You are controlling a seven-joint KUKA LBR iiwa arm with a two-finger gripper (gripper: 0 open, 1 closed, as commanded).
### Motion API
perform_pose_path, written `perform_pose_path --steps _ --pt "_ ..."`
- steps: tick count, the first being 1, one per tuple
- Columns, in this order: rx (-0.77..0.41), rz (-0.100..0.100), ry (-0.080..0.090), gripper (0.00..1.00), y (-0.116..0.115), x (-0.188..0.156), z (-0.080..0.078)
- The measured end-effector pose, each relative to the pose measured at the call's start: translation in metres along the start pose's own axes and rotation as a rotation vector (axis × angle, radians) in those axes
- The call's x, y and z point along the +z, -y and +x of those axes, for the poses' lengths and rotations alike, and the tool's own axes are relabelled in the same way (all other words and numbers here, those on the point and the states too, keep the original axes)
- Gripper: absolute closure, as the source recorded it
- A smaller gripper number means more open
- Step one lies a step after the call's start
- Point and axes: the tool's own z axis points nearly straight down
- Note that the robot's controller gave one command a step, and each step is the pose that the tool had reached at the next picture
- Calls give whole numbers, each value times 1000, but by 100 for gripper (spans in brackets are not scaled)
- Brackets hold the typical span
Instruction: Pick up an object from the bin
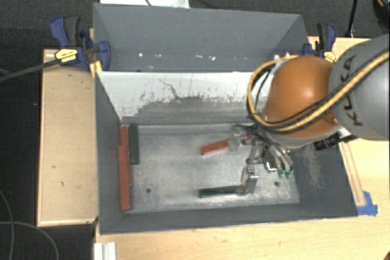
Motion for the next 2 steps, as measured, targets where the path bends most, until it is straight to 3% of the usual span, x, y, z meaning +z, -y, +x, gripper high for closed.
perform_pose_path --steps 1,2 --pt "-184 0 9 0 -3 108 -95" --pt "-236 2 14 0 22 73 -90"
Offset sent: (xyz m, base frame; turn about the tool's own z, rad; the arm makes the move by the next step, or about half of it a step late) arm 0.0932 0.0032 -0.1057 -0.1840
